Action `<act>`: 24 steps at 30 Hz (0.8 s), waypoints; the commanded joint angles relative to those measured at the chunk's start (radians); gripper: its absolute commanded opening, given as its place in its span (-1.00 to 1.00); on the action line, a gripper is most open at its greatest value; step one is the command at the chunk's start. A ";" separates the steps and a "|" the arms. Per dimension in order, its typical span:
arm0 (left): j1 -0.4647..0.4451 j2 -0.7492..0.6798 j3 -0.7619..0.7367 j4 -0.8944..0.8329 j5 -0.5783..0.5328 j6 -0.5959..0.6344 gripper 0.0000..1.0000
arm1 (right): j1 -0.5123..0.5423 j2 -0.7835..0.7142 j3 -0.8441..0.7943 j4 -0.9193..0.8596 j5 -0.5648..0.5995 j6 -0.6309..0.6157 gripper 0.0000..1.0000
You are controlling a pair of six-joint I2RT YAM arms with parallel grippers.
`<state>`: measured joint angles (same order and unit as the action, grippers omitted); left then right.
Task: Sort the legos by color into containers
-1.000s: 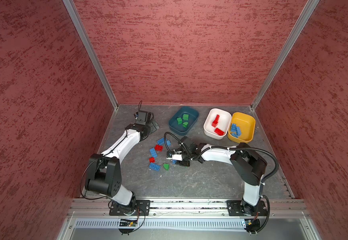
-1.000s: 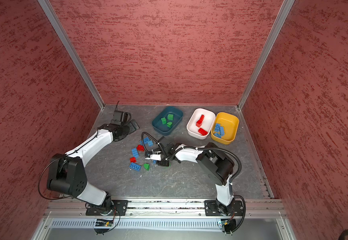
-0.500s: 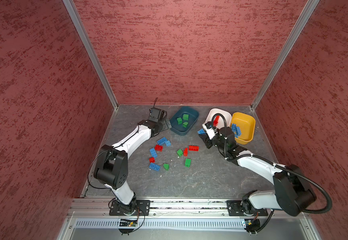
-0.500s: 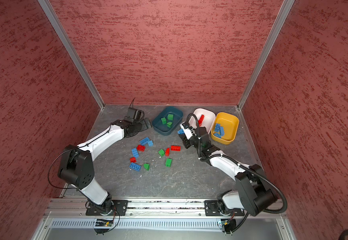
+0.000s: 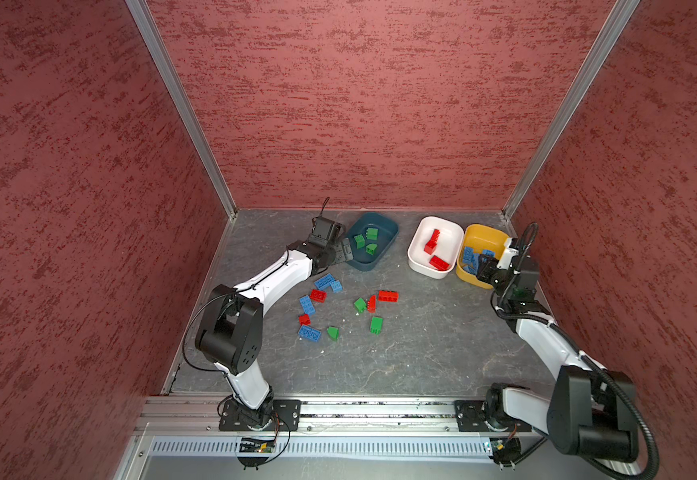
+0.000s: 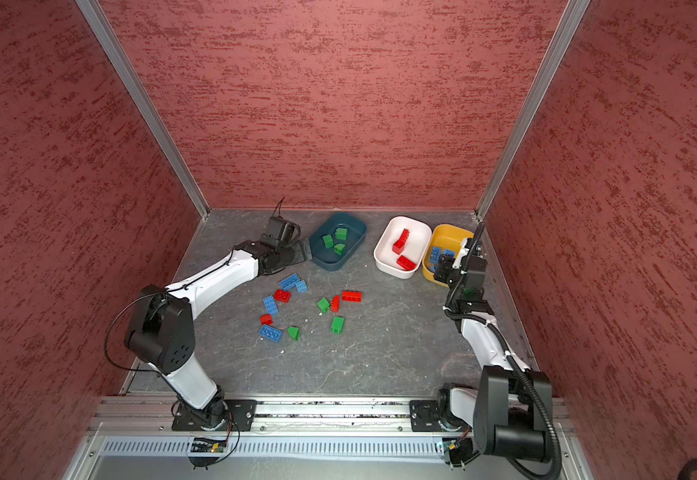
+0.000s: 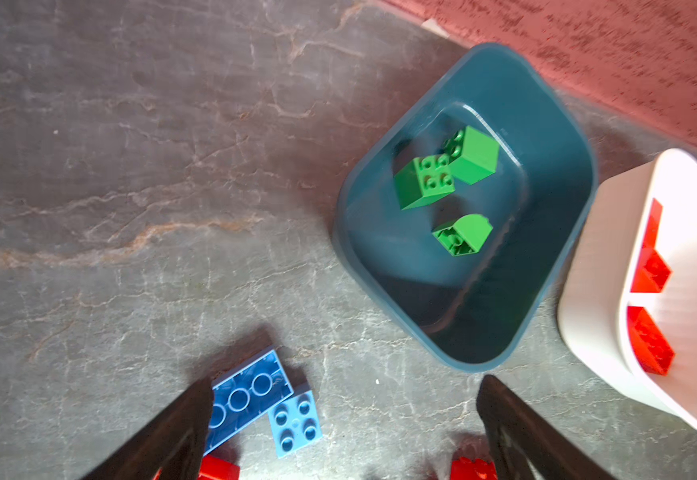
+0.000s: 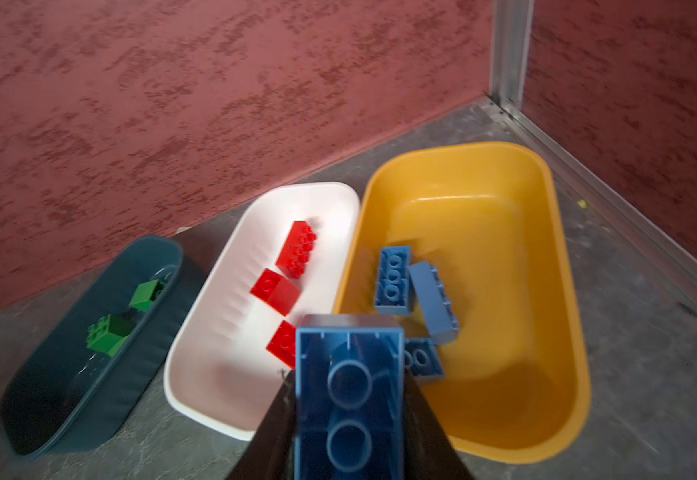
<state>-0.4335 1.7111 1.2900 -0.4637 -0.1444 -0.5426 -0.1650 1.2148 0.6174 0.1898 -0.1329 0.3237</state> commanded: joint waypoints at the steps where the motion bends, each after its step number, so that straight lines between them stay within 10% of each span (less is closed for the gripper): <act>1: -0.004 -0.033 -0.022 -0.003 -0.025 -0.005 0.99 | -0.053 0.057 0.089 -0.103 -0.049 0.016 -0.55; 14: -0.024 -0.058 -0.103 -0.022 0.006 -0.041 0.99 | -0.072 0.412 0.465 -0.381 -0.010 -0.089 -0.47; 24: -0.088 -0.043 -0.100 -0.050 -0.004 -0.026 0.99 | -0.070 0.392 0.480 -0.408 -0.078 -0.076 0.21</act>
<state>-0.4953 1.6787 1.1763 -0.4931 -0.1368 -0.5785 -0.2329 1.6478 1.1023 -0.2008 -0.1799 0.2462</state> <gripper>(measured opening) 0.994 0.593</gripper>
